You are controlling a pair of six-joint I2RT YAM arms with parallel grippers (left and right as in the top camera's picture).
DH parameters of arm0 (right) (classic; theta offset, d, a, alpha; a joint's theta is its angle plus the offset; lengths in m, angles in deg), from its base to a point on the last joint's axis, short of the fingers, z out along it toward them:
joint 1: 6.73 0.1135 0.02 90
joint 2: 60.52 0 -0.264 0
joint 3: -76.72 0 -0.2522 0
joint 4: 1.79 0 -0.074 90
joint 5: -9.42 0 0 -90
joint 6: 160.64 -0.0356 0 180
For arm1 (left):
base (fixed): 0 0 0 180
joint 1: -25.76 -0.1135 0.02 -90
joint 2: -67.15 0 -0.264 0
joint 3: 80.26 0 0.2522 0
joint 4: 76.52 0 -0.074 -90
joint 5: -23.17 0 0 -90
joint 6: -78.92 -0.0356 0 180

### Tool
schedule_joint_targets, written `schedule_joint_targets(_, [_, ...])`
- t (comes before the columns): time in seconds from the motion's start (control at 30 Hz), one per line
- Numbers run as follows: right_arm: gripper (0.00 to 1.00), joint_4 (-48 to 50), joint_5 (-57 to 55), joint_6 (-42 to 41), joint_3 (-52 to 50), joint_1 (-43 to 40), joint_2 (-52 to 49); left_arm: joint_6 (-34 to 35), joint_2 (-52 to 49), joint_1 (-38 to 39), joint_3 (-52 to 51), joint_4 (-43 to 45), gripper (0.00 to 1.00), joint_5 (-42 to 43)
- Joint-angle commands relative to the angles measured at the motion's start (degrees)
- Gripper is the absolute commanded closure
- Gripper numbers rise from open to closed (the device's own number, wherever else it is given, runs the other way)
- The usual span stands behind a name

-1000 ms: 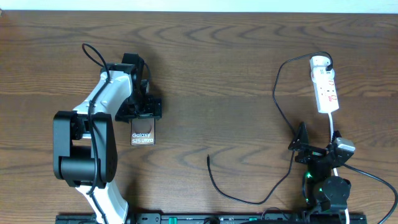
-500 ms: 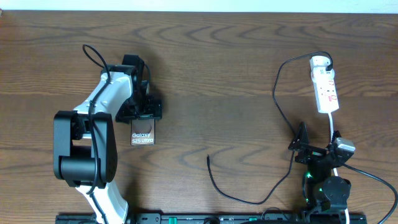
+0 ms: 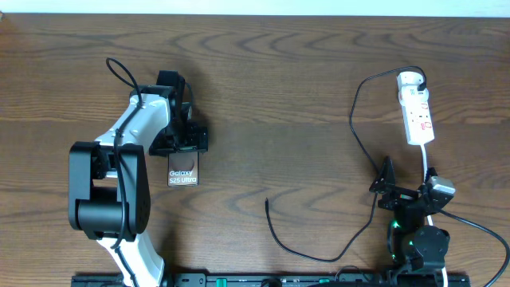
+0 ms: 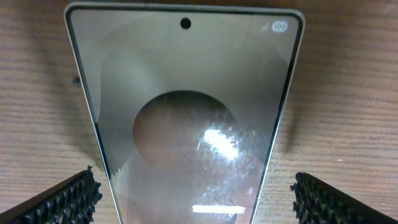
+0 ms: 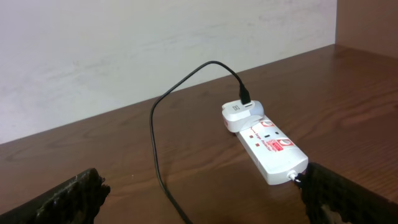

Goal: Plug charger to phone and switch on socket
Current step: 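Lower the left gripper onto the phone, fingers straddling its sides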

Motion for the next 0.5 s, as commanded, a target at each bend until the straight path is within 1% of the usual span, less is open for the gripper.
schedule_joint_targets(0.0, [0.01, -0.2, -0.3, 0.7, 0.0, 0.6, 0.3, 0.0, -0.4, -0.1, -0.3, 0.0, 0.02, -1.3])
schedule_joint_targets(0.17, [0.01, -0.2, -0.3, 0.7, 0.0, 0.6, 0.3, 0.0, -0.4, -0.1, -0.4, -0.2, 0.02, -3.4])
schedule_joint_targets(0.47, [0.01, -0.2, -0.3, 0.7, 0.0, 0.6, 0.3, -0.4, -0.4, -0.1, -2.2, 0.7, 0.02, -3.3])
